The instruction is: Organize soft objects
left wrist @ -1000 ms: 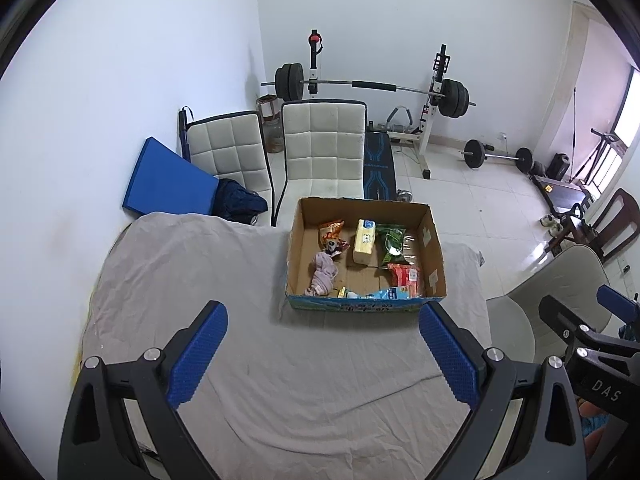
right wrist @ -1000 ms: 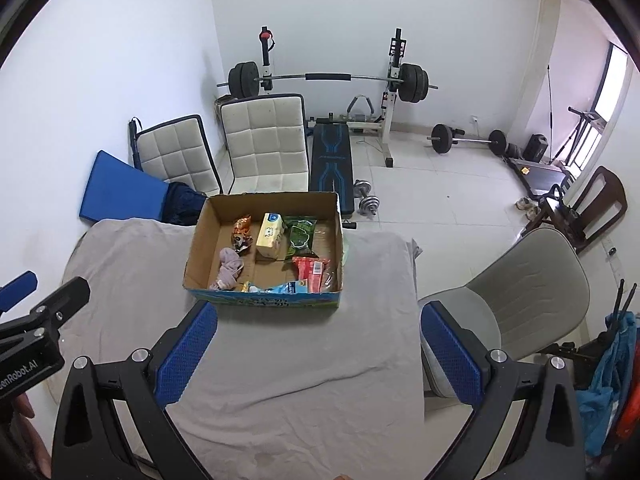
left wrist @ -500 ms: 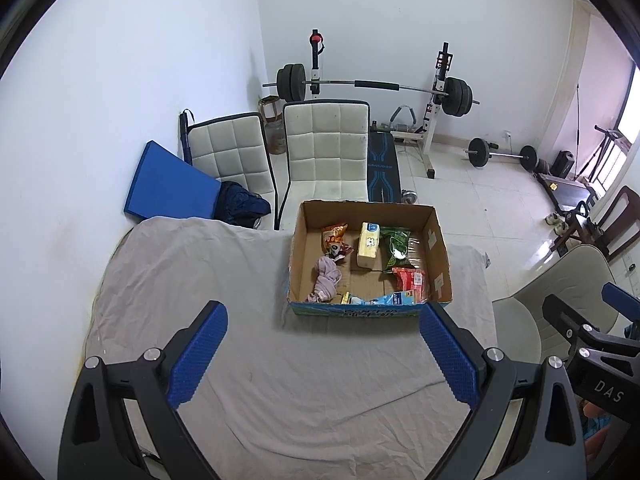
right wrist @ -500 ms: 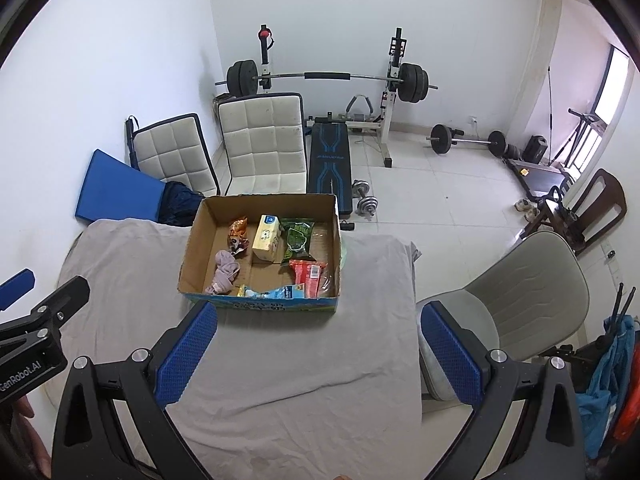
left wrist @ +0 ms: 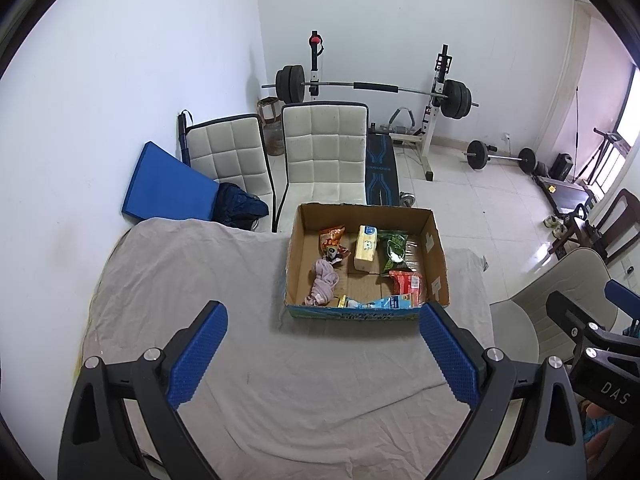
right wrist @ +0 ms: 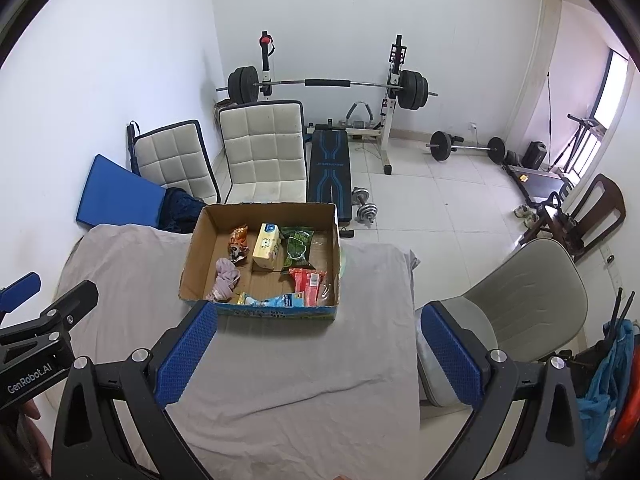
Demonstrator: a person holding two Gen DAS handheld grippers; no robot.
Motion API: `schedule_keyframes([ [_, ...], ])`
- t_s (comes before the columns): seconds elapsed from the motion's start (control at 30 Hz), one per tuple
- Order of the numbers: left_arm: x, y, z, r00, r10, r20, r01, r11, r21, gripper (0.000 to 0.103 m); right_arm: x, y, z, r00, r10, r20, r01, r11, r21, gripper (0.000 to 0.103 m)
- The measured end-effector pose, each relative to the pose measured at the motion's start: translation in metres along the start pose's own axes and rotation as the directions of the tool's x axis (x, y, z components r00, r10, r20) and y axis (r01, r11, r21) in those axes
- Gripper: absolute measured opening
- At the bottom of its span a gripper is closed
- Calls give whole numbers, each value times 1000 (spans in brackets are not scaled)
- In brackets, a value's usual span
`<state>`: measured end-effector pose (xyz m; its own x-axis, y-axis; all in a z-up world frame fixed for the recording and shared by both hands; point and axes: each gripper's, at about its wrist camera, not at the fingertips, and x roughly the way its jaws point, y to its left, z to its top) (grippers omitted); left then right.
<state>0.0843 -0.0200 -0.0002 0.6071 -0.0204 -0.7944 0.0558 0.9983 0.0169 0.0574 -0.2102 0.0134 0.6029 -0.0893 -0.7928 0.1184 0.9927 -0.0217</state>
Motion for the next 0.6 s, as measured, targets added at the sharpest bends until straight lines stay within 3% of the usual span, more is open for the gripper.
schedule_keyframes([
  [0.6, -5, -3, 4, 1000, -2, 9, 2, 1000, -4, 98, -6, 1, -1, 1000, -1, 10, 1, 1000, -4, 103],
])
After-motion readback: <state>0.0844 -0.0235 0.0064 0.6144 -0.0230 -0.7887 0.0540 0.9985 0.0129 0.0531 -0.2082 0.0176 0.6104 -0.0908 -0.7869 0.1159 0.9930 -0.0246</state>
